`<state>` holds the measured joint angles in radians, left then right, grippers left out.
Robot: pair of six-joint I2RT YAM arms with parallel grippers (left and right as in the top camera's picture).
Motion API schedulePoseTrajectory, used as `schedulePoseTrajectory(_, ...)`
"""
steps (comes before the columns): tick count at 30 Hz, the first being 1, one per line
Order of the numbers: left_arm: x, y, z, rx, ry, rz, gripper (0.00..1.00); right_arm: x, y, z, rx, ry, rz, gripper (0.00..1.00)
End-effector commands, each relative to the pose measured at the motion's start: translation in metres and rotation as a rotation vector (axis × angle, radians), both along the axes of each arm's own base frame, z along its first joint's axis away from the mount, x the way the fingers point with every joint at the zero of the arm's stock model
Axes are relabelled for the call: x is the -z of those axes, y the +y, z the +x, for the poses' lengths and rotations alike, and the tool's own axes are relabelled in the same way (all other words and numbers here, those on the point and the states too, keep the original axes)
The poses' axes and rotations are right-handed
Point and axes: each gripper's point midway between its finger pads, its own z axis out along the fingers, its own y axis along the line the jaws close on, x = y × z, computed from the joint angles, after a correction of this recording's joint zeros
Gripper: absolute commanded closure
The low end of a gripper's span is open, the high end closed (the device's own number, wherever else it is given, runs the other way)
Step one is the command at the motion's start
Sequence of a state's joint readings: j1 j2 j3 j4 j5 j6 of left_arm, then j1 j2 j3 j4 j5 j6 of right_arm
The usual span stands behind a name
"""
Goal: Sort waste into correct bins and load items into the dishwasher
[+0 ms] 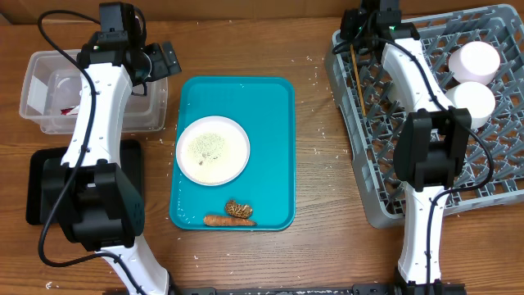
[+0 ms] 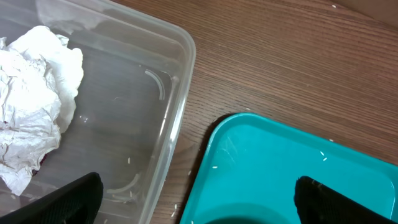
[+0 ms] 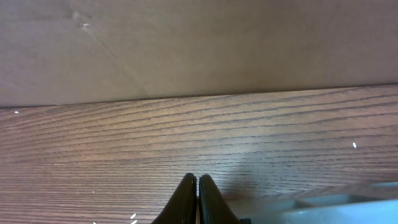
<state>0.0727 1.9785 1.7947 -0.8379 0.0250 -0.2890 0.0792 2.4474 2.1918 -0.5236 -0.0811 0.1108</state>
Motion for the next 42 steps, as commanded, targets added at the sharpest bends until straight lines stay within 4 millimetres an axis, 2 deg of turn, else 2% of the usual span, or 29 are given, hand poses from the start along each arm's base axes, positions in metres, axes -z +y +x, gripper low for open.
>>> schedulePoseTrajectory(1,-0.012,0.000,-0.001,-0.012,-0.025,-0.003,0.00,0.004,-0.008,-0.001,0.018,0.026,-0.039,0.95)
schedulePoseTrajectory(12,-0.012,0.000,-0.001,-0.012,-0.025,-0.003,0.00,-0.029,-0.017,-0.016,0.017,0.084,-0.067,0.95)
schedulePoseTrajectory(15,-0.012,0.000,-0.001,-0.012,-0.025,-0.003,0.00,-0.031,-0.016,-0.022,0.013,0.109,-0.066,0.94)
schedulePoseTrajectory(21,-0.012,0.000,-0.001,-0.012,-0.025,-0.003,0.00,-0.008,-0.013,-0.045,-0.011,0.235,-0.053,0.95)
schedulePoseTrajectory(25,-0.012,0.000,-0.001,-0.012,-0.025,-0.003,0.00,0.006,-0.012,-0.054,-0.016,0.286,-0.052,0.95)
schedulePoseTrajectory(32,-0.012,0.000,-0.001,-0.013,-0.025,-0.003,0.00,0.005,-0.012,-0.047,-0.016,0.257,-0.049,0.96)
schedulePoseTrajectory(37,-0.012,0.000,-0.001,-0.012,-0.025,-0.003,0.00,0.019,-0.009,-0.046,-0.023,0.273,-0.035,0.95)
schedulePoseTrajectory(40,-0.012,0.000,-0.001,-0.012,-0.025,-0.003,0.00,0.035,-0.008,-0.049,-0.026,0.306,-0.038,0.85)
schedulePoseTrajectory(42,-0.012,0.000,-0.001,-0.012,-0.025,-0.004,0.00,0.039,-0.008,-0.050,-0.028,0.317,-0.040,0.84)
